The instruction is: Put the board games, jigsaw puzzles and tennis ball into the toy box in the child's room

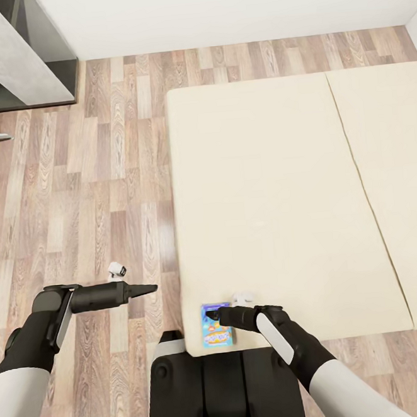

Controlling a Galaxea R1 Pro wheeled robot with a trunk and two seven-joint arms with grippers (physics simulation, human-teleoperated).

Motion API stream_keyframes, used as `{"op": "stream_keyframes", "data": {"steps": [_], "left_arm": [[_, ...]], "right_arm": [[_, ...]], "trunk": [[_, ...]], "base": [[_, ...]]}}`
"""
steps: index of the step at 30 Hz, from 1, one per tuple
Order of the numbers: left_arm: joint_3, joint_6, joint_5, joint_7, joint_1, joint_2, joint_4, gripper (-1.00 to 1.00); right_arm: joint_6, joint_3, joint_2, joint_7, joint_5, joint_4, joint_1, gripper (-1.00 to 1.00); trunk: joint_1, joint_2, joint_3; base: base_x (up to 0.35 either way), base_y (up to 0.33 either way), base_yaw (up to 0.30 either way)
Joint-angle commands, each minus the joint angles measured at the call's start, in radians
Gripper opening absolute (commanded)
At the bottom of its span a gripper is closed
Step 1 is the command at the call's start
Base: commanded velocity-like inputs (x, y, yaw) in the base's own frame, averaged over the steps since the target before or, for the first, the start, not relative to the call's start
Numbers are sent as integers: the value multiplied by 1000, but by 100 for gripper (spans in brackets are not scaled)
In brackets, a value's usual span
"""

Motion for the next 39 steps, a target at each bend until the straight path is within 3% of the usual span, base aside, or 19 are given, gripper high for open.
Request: {"op": "stream_keyframes", "data": {"steps": [1, 32, 36, 39], "left_arm": [[0, 11, -4, -5, 0, 0, 0, 100], [0, 11, -4, -5, 0, 0, 0, 100], [-1, 11, -4, -5, 0, -11, 0, 100], [-1, 11, -4, -5, 0, -12, 0, 100]], "right_arm": [[4, 0, 0, 2, 0, -1, 0, 100], [4, 1, 0, 8, -1, -4, 0, 100], [15, 2, 22, 5, 4, 7, 1, 100], [13, 3, 24, 5, 4, 5, 2, 100]], "trunk": [[1, -2, -1], [1, -2, -1], [1, -2, -1], [1, -2, -1]], "base": [[0, 134, 0], [0, 56, 0], [0, 0, 0], [0, 0, 0]]}}
